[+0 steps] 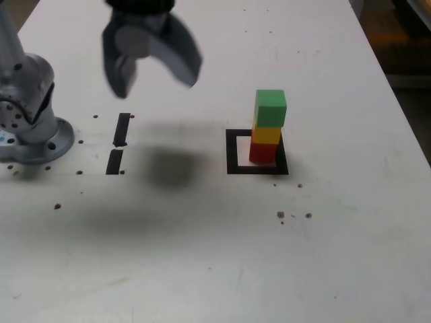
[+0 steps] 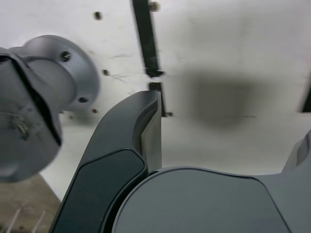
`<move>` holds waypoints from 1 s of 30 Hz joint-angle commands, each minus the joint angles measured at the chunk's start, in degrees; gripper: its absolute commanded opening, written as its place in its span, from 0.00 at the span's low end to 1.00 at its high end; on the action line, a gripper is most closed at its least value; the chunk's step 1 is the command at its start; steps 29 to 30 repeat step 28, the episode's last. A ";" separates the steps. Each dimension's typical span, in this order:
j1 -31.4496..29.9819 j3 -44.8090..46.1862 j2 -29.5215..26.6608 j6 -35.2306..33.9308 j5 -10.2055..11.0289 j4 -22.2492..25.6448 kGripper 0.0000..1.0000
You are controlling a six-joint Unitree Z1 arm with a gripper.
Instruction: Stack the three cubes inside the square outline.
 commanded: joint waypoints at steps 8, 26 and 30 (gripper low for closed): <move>0.28 12.02 -4.42 0.67 0.65 -2.98 1.00; 3.52 18.16 -7.30 3.95 1.10 -6.33 1.00; 3.52 18.59 -7.18 4.35 0.43 -7.29 1.00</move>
